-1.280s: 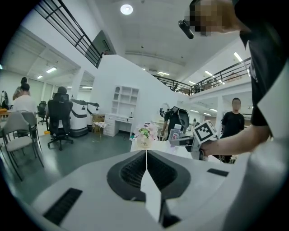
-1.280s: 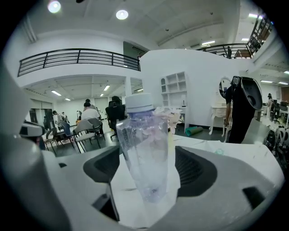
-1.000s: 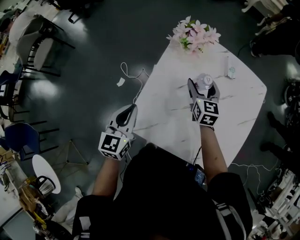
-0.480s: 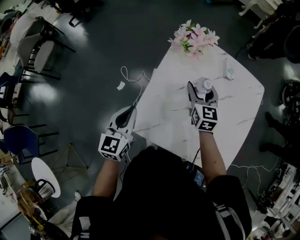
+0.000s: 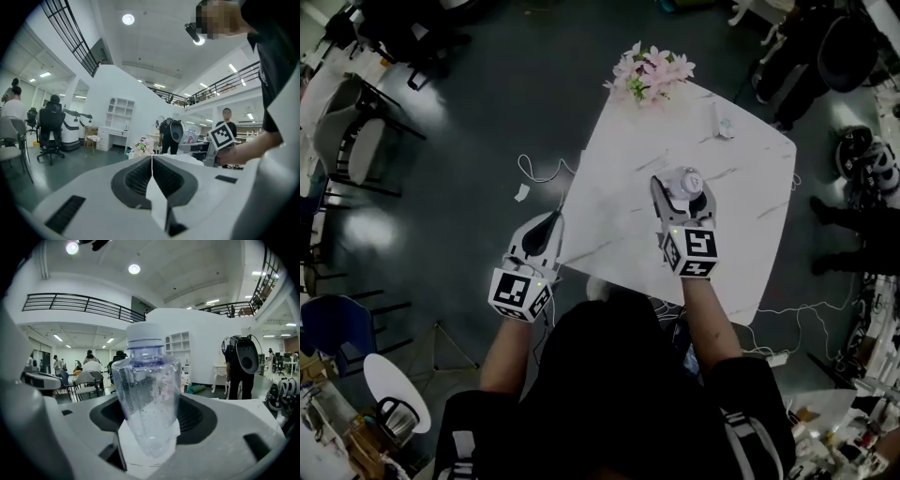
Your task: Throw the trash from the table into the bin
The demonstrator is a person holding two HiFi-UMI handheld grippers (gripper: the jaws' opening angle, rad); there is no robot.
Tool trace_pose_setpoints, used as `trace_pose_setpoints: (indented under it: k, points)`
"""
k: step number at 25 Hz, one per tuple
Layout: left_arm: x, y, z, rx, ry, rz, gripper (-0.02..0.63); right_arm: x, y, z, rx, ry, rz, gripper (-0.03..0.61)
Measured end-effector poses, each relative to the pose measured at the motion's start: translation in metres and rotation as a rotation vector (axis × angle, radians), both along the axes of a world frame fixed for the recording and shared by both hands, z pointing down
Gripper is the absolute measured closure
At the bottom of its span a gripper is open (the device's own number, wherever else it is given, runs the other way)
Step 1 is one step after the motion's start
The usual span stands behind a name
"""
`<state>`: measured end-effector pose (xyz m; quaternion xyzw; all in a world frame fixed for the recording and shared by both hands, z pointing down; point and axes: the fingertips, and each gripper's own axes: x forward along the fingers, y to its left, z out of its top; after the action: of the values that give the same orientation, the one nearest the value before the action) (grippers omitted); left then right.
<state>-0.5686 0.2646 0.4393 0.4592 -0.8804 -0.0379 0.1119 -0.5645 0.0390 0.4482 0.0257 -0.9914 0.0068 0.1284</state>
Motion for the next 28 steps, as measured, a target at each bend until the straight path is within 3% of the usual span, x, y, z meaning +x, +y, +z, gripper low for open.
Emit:
trace_pose_setpoints:
  k: [16,28]
  points:
    - [0.066,-0.093,-0.017,0.040,-0.039,0.302,0.598,0.127,-0.044,-0.036,-0.018,-0.099,0.237,0.275]
    - [0.174,-0.179,-0.035,0.048,-0.078,0.471,0.598,0.276,-0.105,-0.050,0.001,-0.122,0.405,0.276]
